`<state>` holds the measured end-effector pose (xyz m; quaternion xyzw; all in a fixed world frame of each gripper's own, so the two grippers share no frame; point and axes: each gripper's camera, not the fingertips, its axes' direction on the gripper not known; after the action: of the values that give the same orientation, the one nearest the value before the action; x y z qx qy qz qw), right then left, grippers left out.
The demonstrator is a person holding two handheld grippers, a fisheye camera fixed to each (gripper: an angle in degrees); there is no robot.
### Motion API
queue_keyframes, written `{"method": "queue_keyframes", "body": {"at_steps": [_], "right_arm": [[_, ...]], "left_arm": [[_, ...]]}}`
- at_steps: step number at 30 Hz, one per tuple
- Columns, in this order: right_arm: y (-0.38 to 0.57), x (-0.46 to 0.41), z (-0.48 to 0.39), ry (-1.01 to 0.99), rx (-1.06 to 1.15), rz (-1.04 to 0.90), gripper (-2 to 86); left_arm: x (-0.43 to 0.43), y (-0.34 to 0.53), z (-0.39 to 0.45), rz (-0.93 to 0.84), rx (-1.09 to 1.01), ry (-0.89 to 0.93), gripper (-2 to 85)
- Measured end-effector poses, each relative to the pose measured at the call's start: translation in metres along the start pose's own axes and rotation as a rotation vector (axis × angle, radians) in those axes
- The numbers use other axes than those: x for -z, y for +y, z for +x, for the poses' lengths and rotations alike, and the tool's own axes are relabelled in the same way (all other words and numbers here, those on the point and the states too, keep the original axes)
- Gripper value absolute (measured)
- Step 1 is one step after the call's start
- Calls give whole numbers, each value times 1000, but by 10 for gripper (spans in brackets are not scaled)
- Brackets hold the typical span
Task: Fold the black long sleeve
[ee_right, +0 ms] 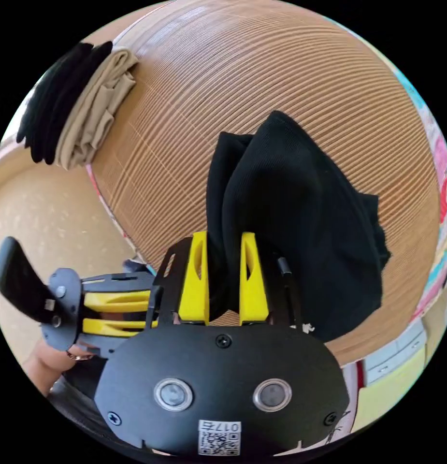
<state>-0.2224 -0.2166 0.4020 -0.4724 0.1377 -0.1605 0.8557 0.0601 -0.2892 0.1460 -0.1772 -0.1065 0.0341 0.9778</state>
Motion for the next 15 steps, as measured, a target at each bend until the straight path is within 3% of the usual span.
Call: {"method": "queue_keyframes", "body": {"at_steps": [3,7,9,12,15], "right_arm": [[85,32,63,-282,-41,252,73],[259,19,186,-695,-163,662,72],[327,-8,228,-716,-286,760,76],[418,-67,282,-683,-639,773,89],[477,-110,304,-734,-794,813,118]], "left_arm": [[-6,-5,40,-34,-141,121,45],[-24,-1,57,-58,-219,104,111],[-57,-2,40,-133,-159,102,129],[-109,-2,9,-171,-63,139,150],[-170,-9,-17,-259,22,56,177]]}}
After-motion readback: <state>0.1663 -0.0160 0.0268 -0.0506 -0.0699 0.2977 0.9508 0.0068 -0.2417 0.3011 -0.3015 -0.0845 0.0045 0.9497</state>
